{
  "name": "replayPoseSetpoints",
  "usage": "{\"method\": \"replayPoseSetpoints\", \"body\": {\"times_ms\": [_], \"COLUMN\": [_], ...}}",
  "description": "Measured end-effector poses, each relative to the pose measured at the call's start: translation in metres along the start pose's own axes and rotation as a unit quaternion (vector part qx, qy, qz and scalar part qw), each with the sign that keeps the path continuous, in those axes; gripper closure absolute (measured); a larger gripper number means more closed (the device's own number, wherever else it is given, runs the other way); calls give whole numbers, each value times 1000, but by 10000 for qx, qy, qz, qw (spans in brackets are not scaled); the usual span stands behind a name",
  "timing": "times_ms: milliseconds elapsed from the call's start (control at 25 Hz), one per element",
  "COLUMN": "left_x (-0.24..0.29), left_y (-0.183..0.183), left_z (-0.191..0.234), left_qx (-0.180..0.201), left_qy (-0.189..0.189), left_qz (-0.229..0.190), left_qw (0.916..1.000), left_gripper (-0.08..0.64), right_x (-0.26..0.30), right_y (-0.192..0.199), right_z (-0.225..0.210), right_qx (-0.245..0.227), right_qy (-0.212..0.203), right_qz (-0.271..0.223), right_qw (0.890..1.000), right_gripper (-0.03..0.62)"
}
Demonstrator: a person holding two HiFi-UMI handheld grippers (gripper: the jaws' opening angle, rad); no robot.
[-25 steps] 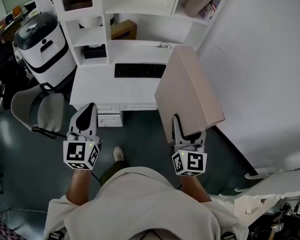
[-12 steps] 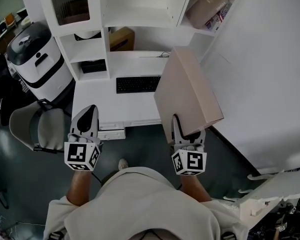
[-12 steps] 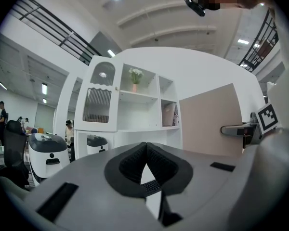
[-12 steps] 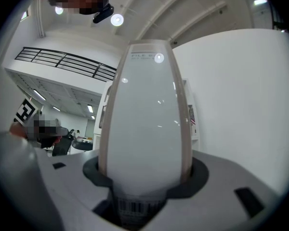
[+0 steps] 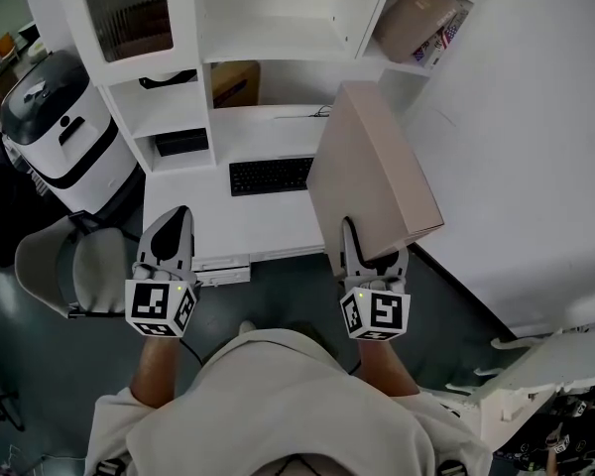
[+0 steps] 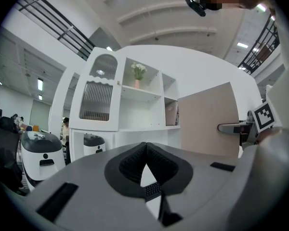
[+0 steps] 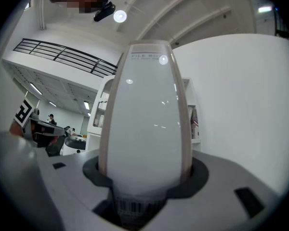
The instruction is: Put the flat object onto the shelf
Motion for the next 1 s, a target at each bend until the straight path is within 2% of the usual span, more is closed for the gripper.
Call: {"method": "replayPoseSetpoints", "body": {"times_ms": [200,560,800,1000], "left_x": [14,42,65,75], "left_y": [0,0,-1,2], "left_z": [5,16,23,29], "left_qx": [-17,0,-27,-76], "left_qy": [-8,-332,-458,-571], "left_qz": [12,-5,-39,-38], "left_qw": [10000,9994,9989,9983], "left_gripper": [568,568,569,568], "right_x": [24,85,128,158], "right_y": [-5,-11,-23,-42], "right_z": [-2,-13,-14,-5], "right_qx": [-130,-477,-1370,-2294], "right_qy": [-55,-278,-410,-534], "right_qz": [-65,-273,-470,-810], "right_qw": [9999,9981,9886,9685], "right_gripper": [319,319,319,319]}}
Point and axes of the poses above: the fingertips, and each gripper's own axes: x forward along the fingers, z to its left, y out of its underside, the point moved 3 cm from there along -x, backward along the fingers, and after that the axes turned 7 degrees about y, right-handed, at the moved point
